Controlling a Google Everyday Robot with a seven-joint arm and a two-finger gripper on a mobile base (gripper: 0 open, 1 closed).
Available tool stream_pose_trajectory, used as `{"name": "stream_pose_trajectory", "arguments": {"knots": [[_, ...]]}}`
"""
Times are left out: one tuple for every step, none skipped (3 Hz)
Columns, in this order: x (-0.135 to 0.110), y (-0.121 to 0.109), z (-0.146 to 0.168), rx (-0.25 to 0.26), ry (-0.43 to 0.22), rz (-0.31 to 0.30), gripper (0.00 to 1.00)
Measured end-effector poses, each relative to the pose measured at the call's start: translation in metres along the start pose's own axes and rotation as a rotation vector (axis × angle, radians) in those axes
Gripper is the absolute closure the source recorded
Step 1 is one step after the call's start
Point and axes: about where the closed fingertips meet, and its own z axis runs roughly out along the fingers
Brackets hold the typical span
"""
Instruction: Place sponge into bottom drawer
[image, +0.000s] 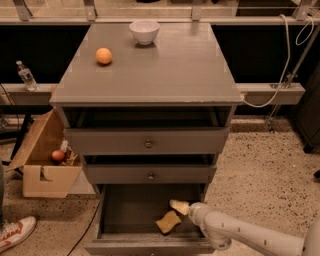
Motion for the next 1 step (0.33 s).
{"name": "stream_pose_trajectory", "arguments": {"knots": [[-0.0098, -0.0059, -0.0070, 0.015, -0.015, -0.008, 0.00]]}}
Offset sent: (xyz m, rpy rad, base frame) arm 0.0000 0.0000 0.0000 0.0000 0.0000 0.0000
